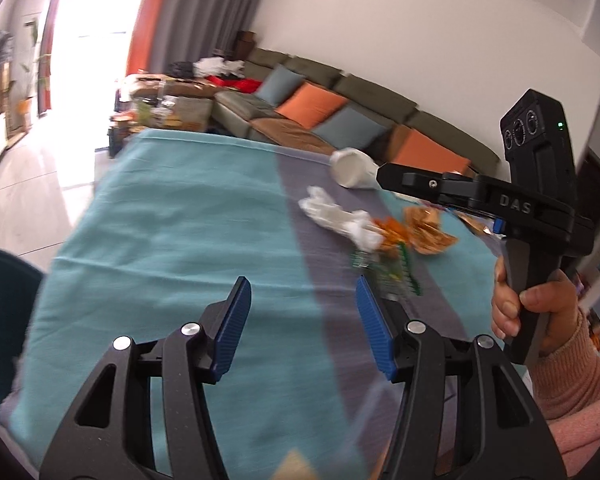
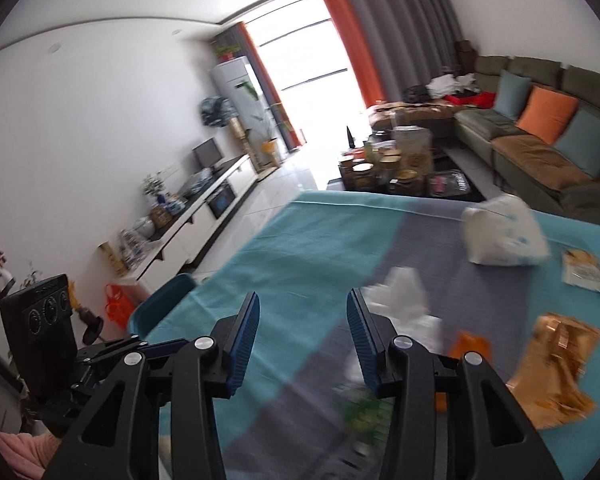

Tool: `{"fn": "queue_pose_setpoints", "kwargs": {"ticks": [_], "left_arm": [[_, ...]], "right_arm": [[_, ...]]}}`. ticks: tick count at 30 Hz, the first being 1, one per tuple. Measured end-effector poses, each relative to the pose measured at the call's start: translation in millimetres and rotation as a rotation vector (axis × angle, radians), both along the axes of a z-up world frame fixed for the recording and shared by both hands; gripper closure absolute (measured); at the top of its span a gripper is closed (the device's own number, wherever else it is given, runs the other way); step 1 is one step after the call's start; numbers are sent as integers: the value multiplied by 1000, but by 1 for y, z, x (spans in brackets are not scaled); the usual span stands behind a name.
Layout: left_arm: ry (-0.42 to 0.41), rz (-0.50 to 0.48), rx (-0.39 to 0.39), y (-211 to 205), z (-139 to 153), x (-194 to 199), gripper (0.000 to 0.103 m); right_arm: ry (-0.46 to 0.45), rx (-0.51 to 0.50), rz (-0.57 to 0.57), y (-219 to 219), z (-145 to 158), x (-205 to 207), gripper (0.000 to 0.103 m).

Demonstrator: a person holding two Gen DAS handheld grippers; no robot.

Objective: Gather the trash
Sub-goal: 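Move both open tools back over the table trash, then grasp the small green-labelled plastic bag with the left tool while the right tool grasps the orange peel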

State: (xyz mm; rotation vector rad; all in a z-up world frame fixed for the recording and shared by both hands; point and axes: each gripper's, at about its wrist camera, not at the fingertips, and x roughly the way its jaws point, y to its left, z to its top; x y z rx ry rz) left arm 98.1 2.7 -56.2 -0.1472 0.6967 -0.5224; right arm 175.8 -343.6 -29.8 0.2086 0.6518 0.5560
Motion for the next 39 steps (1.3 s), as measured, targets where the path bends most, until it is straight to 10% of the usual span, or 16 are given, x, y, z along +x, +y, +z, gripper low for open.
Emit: {"fn": "queue_pose_setpoints", "kwargs": {"ticks": [13, 23, 39], "left_arm": [[50, -149, 57, -101, -18, 24, 33], [112, -120, 60, -115, -26, 48, 29], [178, -187, 45, -122, -35, 51, 80]], "right_arm": [[38, -11, -335, -121, -30, -12, 53], [78, -4, -362, -137, -50, -7, 49], [104, -102, -126, -66, -57, 11, 63]]}}
